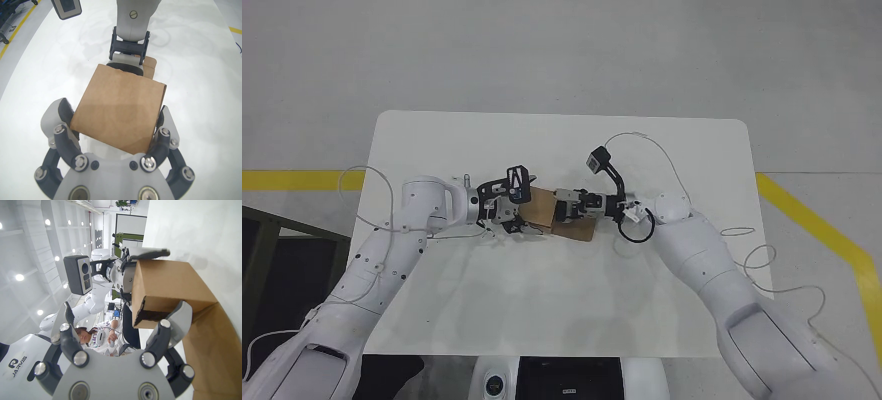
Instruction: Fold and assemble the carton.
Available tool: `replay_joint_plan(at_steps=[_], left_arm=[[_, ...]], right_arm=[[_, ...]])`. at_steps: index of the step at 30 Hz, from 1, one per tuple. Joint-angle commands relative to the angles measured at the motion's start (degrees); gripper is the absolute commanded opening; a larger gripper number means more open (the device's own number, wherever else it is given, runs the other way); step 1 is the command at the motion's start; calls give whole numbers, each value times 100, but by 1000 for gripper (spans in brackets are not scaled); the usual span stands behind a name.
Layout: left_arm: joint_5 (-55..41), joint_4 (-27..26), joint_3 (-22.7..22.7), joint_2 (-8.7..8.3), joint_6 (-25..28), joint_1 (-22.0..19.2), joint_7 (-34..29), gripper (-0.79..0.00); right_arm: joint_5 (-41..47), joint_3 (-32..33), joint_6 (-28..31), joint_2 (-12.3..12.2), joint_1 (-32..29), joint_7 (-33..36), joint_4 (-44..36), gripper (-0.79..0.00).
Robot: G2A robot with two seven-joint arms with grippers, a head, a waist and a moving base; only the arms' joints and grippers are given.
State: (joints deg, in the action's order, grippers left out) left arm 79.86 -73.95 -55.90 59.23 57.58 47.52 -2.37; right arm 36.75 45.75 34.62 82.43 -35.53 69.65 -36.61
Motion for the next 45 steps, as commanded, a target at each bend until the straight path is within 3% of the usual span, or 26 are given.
replay_joint_plan(at_steps=[1, 17, 38, 45], left_arm=[[-10, 2, -2, 1, -3, -2, -1, 0], [-64, 36, -22, 5, -43, -33, -33, 0], [-82, 84, -71, -57, 43, -17, -18, 0], [-69, 65, -1, -90, 43, -32, -11, 0]], right_arm=[[-16, 29, -65, -23, -43, 65, -95, 0], [-199, 277, -127, -143, -295, 127, -537, 0], [254, 137, -215, 38, -246, 216, -427, 0], [-36, 40, -178, 50, -96, 178, -211, 0]])
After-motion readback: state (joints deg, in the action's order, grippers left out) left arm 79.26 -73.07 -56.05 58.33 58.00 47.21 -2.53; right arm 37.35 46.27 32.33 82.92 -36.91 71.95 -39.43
